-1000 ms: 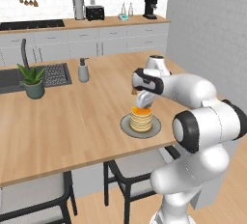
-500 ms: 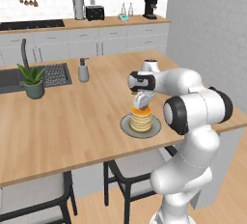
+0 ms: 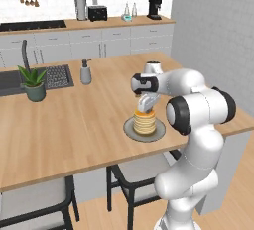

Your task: Take the strawberry from the fridge and place it on top of the pancake, located on the dining counter.

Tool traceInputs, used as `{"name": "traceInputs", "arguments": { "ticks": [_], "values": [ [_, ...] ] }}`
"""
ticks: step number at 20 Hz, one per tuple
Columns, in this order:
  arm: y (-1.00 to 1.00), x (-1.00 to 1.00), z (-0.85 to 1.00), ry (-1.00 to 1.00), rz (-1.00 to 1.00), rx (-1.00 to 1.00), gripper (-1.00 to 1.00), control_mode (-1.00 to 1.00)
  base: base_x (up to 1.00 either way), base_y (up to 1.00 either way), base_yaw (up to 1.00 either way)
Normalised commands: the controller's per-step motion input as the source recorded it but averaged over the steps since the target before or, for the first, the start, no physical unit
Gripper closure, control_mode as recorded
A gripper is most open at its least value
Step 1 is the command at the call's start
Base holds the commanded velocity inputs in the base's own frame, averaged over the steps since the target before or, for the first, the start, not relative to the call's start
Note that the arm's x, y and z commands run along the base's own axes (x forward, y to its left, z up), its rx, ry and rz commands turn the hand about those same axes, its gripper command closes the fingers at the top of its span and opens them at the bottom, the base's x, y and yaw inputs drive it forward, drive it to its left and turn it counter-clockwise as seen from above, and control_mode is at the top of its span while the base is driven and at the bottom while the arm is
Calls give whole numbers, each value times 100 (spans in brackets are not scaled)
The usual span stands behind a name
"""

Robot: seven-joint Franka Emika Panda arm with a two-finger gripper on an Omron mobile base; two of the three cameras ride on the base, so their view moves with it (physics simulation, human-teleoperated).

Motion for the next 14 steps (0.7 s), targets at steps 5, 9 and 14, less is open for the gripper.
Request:
{"name": "traceInputs", "arguments": {
  "ticks": [5,9,14],
  "values": [
    [-3,-5,-3,0,1,-1,-100,-100,0,0,0],
    [-1,0,21,5,0,0,-100,-100,0,0,0],
    [0,-8,53,4,0,0,-100,-100,0,0,0]
  ]
}}
